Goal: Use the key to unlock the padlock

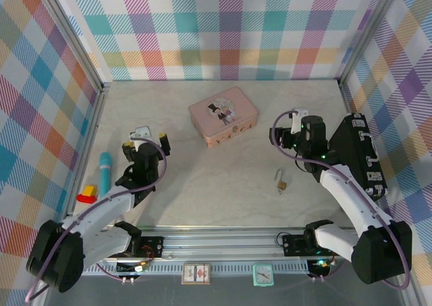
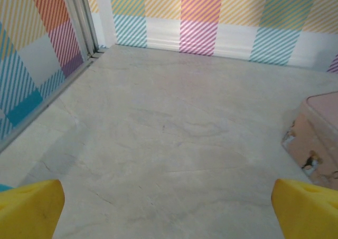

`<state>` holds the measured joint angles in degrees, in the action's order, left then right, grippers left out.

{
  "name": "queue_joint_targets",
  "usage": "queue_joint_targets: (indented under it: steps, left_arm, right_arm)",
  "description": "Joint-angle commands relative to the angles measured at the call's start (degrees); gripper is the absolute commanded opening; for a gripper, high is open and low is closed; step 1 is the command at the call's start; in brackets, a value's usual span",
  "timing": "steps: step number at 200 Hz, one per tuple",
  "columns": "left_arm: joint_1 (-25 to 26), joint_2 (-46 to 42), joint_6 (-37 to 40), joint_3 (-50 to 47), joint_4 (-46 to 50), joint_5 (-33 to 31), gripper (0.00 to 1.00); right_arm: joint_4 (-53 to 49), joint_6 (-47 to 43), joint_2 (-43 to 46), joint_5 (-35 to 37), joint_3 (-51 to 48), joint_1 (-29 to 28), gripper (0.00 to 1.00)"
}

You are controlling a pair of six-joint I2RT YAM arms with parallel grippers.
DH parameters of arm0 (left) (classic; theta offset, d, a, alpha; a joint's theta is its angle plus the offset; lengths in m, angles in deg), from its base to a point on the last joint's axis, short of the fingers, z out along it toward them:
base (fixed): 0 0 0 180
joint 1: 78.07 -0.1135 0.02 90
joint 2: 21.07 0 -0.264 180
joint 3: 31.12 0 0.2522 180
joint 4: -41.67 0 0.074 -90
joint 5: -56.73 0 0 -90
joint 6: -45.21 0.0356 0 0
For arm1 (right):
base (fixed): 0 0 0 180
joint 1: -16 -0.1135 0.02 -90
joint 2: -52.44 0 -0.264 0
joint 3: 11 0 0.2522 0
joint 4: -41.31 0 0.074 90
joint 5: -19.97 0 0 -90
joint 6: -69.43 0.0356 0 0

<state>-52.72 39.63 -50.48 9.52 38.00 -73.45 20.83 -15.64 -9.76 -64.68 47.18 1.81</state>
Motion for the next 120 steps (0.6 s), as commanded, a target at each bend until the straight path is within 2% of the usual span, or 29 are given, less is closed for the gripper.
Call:
queue_joint_targets:
  steps: [1,16,40,81,100,120]
  left_arm:
    - [-1.38,6.17,8.52,2.84,-6.21,-2.82,1.0]
    - [-1.99,10.55,12.28,2.19,-10.04,-2.08,1.0]
    - [-5.05,15.06,14.31,0.1,-15.43,3.85,1.0]
    - [-11.98,22.73,10.93,-4.92,-30.11,11.52,1.0]
    - [-15.35,27.39,8.71,-6.95,-38.28,17.66,1.0]
    - [-16.64,29.15,7.89,-6.39,-37.75,20.85,1.0]
  right_arm:
    - [9.26,-6.65,-1.5,7.31,-1.31,0.31,0.84]
    - [12.85,-8.56,-3.69,8.45,-3.3,0.66,0.85]
    - [19.13,-10.98,-7.47,8.5,-6.78,0.83,0.85]
    - [30.41,-15.0,-11.08,8.62,-12.33,1.25,0.85]
    - [34.68,-15.38,-11.52,6.95,-15.04,2.03,0.86]
    - [40.77,-13.83,-13.01,4.7,-18.58,3.76,0.86]
